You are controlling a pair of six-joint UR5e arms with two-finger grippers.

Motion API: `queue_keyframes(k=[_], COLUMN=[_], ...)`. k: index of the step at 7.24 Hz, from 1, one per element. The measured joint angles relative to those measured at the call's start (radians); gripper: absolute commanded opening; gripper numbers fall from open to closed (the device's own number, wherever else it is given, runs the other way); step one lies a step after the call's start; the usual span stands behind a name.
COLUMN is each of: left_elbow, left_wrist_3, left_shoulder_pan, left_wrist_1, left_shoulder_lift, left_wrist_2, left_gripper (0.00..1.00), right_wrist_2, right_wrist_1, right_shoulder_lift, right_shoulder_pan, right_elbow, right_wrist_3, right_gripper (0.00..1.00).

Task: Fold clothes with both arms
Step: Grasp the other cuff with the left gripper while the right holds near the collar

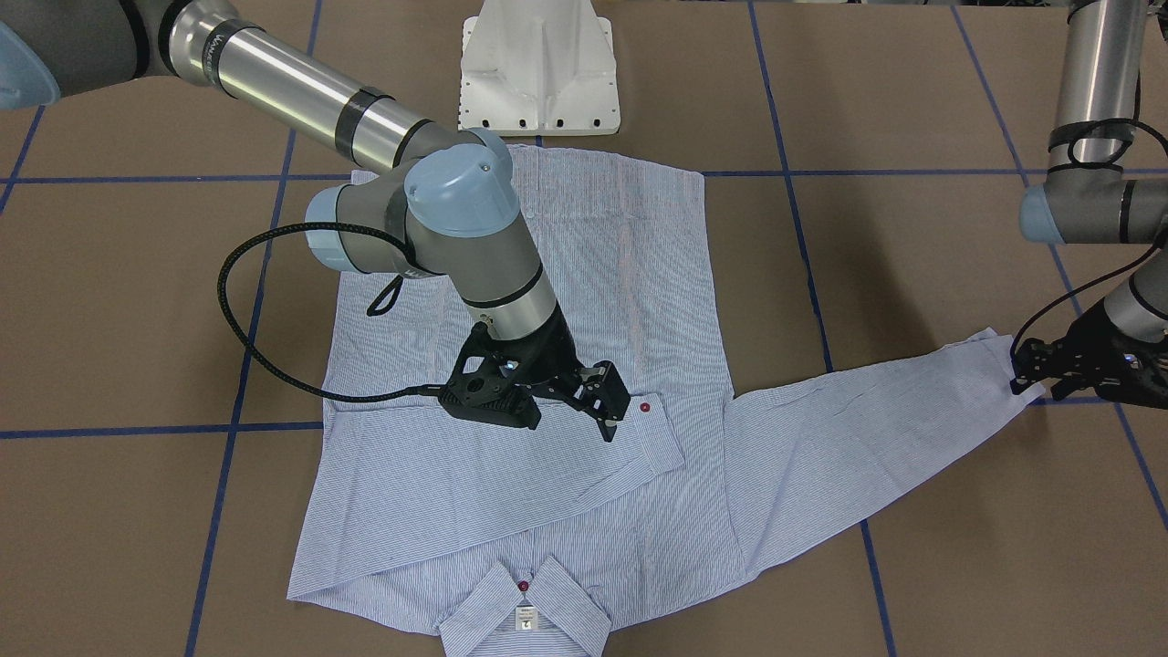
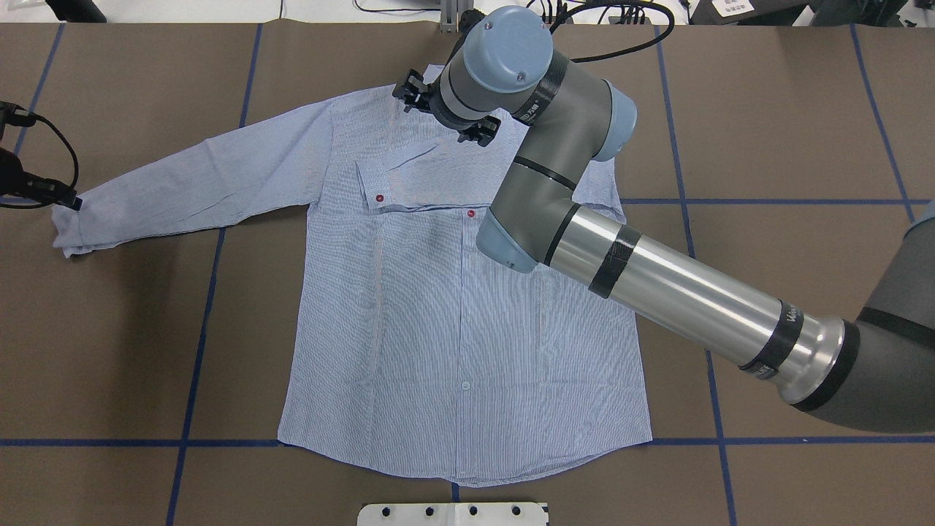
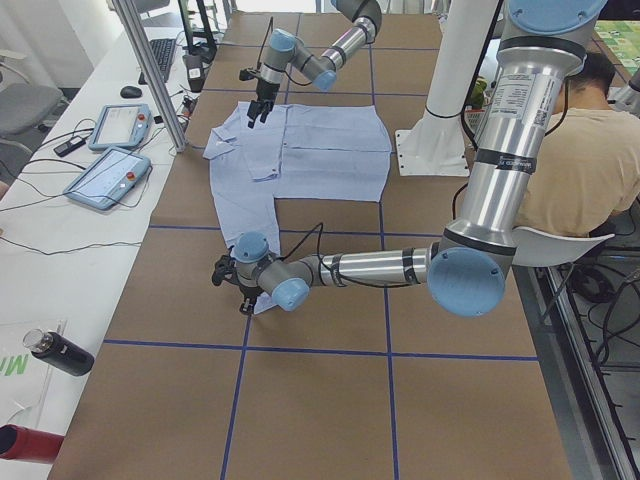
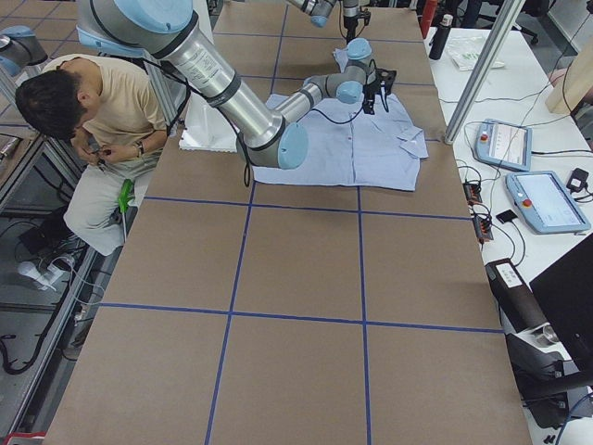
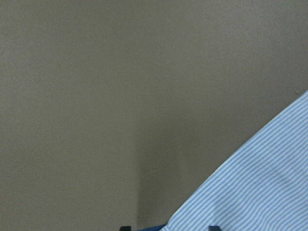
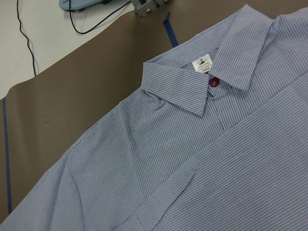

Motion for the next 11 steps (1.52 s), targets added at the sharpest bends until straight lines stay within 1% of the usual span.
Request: queue_keyframes(k=[1, 2, 3, 5, 6, 7, 8, 9, 10, 11], left_elbow=[-0.006, -0.009, -0.01, -0.01, -0.01, -0.011, -0.01, -0.01, -0.009, -0.01], left_wrist_3=[0.0, 0.0, -0.001, -0.001, -0.001, -0.002, -0.002, -0.002, -0.003, -0.003], left_shoulder_pan=[0.0, 0.0, 0.001, 0.003, 0.004, 0.004, 0.004, 0.005, 0.005, 0.004], left_wrist_1=[0.0, 0.0, 0.0, 0.001, 0.001, 0.001, 0.001, 0.001, 0.001, 0.002], left_shoulder_lift=[0.013, 0.019, 0.02, 0.021, 0.02, 0.02, 0.02, 0.02, 0.02, 0.02], left_wrist_2=[0.001, 0.001, 0.0, -0.001, -0.001, -0.001, -0.001, 0.0, 0.001, 0.0], left_gripper=[0.6, 0.56, 0.47, 0.39, 0.29, 0.27, 0.27, 0.23, 0.05, 0.0], right_wrist_2=[-0.001, -0.001, -0.001, 0.0, 0.0, 0.0, 0.0, 0.0, 0.0, 0.001], right_wrist_1=[0.0, -0.001, -0.001, 0.0, 0.0, 0.0, 0.0, 0.0, -0.001, 0.0], right_shoulder_lift=[-0.001, -0.002, -0.002, -0.004, -0.006, -0.009, -0.011, -0.013, -0.015, -0.018], right_shoulder_pan=[0.0, 0.0, 0.0, 0.001, 0.003, 0.004, 0.005, 0.005, 0.006, 0.006], right_elbow=[0.0, 0.0, 0.0, 0.002, 0.004, 0.008, 0.013, 0.018, 0.021, 0.022], right_wrist_3=[0.0, 0.0, 0.002, 0.005, 0.003, -0.001, -0.001, 0.002, 0.004, 0.004], right_gripper=[0.99, 0.99, 0.99, 0.99, 0.99, 0.99, 0.99, 0.99, 0.99, 0.99])
